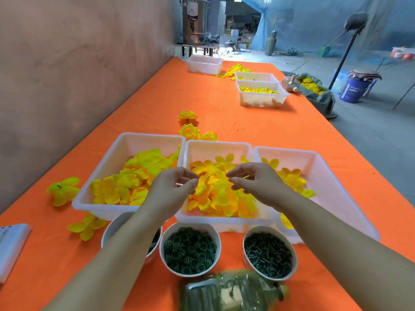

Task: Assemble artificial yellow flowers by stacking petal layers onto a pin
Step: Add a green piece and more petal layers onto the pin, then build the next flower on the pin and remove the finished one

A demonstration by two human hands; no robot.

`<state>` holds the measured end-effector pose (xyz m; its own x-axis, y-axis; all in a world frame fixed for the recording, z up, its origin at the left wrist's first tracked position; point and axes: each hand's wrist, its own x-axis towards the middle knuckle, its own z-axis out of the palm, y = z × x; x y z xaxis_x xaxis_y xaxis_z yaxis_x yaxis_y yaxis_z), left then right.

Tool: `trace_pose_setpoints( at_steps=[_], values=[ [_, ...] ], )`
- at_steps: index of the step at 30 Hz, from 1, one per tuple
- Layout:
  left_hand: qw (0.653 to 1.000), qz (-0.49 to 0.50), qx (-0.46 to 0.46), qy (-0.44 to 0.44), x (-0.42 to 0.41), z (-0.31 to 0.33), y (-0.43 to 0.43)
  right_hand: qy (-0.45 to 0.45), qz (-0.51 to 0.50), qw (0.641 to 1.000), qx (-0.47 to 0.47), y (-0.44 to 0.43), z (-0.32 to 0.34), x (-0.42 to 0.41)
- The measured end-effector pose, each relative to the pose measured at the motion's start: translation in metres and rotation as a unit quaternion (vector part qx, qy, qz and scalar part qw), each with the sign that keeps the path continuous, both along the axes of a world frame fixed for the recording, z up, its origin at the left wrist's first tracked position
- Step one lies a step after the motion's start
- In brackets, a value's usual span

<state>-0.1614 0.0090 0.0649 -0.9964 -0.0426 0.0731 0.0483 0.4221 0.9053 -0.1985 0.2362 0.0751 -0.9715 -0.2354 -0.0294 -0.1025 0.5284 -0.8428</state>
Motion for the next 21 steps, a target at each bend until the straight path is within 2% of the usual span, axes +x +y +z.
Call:
trace_pose_setpoints(
  at_steps=[4,8,13,16,21],
  values=[
    [1.000,-0.014,0.008,0.000,0.027,-0.005,0.006,0.027,-0.007,0.999,0.040,0.034,-0.009,0.049],
    [0.999,-0.042,0.006,0.003,0.054,-0.014,0.014,0.039,-0.023,0.986,0.164,0.059,-0.031,0.082],
    [0.998,-0.063,0.024,0.017,0.084,-0.022,0.023,0.108,0.031,0.934,0.339,0.053,-0.048,0.098],
    [0.996,-0.068,0.036,0.037,0.102,-0.026,0.027,0.101,0.069,0.904,0.411,0.042,-0.060,0.102],
    [0.992,-0.069,0.082,0.060,0.128,-0.035,0.039,0.105,0.050,0.893,0.436,0.038,-0.070,0.105]
  ],
)
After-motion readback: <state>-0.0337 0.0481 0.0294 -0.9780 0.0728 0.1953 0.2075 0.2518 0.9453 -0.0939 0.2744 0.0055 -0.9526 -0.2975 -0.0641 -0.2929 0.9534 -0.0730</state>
